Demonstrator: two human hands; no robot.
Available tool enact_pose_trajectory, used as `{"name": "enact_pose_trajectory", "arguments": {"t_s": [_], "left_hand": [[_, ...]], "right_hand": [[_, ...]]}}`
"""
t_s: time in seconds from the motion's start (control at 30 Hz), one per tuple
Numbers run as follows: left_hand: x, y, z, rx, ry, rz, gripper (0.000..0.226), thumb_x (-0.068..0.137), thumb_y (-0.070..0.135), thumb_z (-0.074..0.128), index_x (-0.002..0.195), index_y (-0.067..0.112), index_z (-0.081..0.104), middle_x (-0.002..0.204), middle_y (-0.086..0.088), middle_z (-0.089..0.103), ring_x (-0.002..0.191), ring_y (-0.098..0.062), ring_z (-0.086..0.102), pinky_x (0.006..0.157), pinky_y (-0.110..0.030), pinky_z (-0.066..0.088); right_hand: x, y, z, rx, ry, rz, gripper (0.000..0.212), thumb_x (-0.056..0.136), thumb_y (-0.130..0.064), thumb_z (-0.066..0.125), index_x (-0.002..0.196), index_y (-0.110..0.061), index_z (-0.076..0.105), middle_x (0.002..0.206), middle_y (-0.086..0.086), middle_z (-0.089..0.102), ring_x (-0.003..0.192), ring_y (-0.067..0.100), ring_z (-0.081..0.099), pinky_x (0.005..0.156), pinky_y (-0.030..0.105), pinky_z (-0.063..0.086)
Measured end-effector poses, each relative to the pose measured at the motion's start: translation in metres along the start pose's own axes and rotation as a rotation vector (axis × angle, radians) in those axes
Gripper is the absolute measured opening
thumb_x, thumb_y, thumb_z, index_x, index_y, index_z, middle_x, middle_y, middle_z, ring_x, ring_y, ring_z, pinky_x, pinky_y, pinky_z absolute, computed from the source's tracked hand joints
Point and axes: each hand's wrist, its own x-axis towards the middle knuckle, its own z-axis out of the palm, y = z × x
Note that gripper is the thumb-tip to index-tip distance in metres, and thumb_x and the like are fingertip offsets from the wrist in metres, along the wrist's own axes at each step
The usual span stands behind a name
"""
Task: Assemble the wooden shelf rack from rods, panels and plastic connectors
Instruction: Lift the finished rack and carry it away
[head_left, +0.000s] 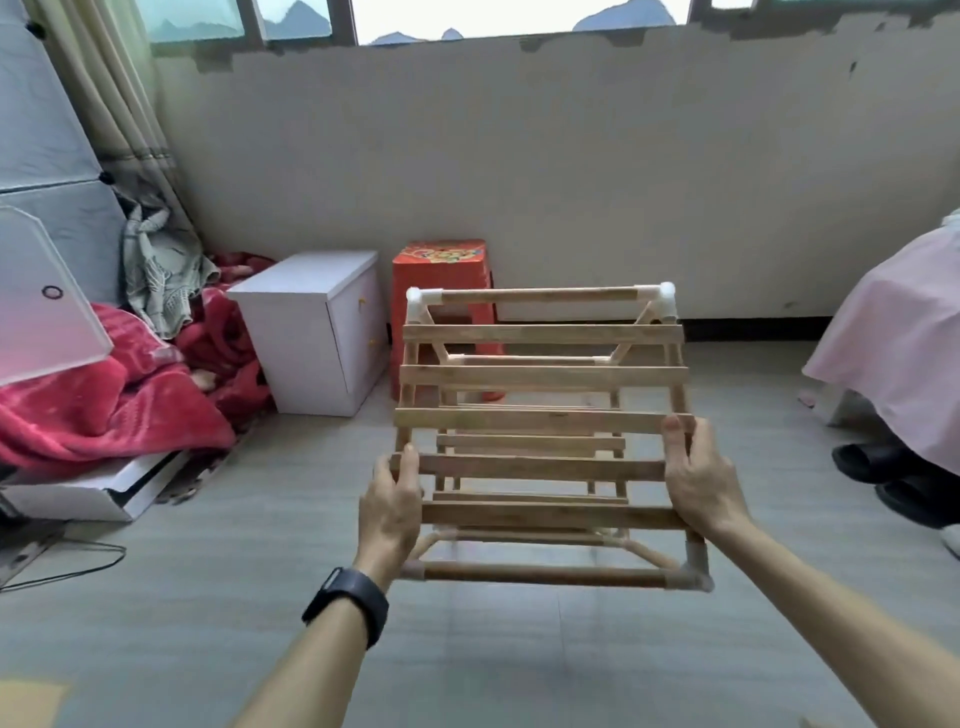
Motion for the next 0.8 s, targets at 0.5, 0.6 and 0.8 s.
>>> {"name": "enact_pose_trajectory", "arguments": {"t_s": [0.5,0.6,0.8], "left_hand": [[-0.090,-0.080,0.040,-0.347,-0.193,-0.411,0.088,0.066,0.102,0.023,0.116,0.042,0.064,0.108,-0.002,0.070,0.101,-0.024,0.068,0.087,-0.046,0.053],[-0.105,-0.100,0.047,-0.289,-0.204,-0.417,0.073,0.072,0.099,0.021,0.103,0.049,0.064,0.096,0.008,0.074,0.091,-0.013,0.072,0.069,-0.029,0.051],[-0.115,-0.134,0.044,-0.126,-0.265,-0.396,0.110,0.068,0.100,0.005,0.145,0.033,0.046,0.136,-0.002,0.061,0.126,-0.027,0.056,0.101,-0.046,0.044]], "right_hand": [[-0.106,0.102,0.028,0.340,-0.229,0.403,0.086,0.080,-0.092,0.003,0.111,-0.030,0.055,0.067,-0.011,0.065,0.060,0.000,0.066,0.052,0.020,0.052],[-0.122,0.119,0.033,0.311,-0.251,0.421,0.104,0.072,-0.096,0.002,0.124,-0.020,0.051,0.074,-0.018,0.070,0.069,-0.001,0.069,0.051,0.018,0.053],[-0.143,0.142,0.037,0.241,-0.278,0.429,0.108,0.062,-0.103,-0.002,0.105,-0.024,0.057,0.093,-0.002,0.067,0.091,0.020,0.065,0.088,0.049,0.052]]}}
